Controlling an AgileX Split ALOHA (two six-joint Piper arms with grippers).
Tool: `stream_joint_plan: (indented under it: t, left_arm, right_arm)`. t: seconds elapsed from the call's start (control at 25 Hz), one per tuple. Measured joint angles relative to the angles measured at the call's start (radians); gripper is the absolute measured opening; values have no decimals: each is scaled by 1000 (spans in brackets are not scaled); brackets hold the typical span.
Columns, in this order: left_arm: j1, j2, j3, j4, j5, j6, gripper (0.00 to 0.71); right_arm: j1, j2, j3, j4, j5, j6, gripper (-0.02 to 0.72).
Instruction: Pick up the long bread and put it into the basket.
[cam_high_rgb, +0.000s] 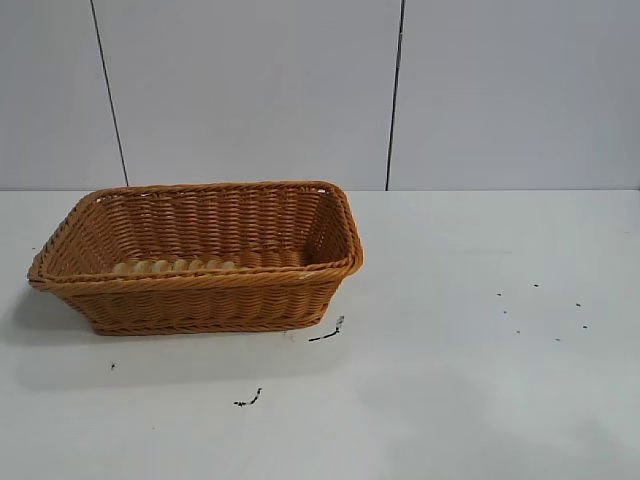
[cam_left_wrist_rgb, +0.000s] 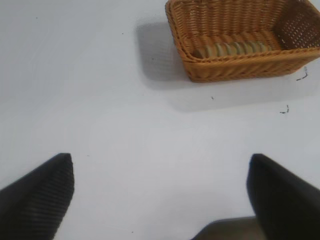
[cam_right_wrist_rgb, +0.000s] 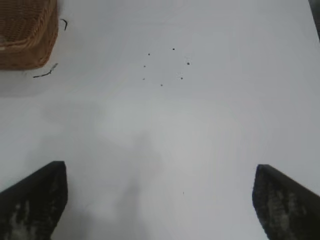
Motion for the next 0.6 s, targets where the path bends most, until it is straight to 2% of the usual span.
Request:
stream_joint_plan:
  t: [0.6]
  left_arm:
    - [0, 0, 0, 0, 0, 0, 692]
  right_arm:
    - [0, -51, 0, 0, 0, 0, 689]
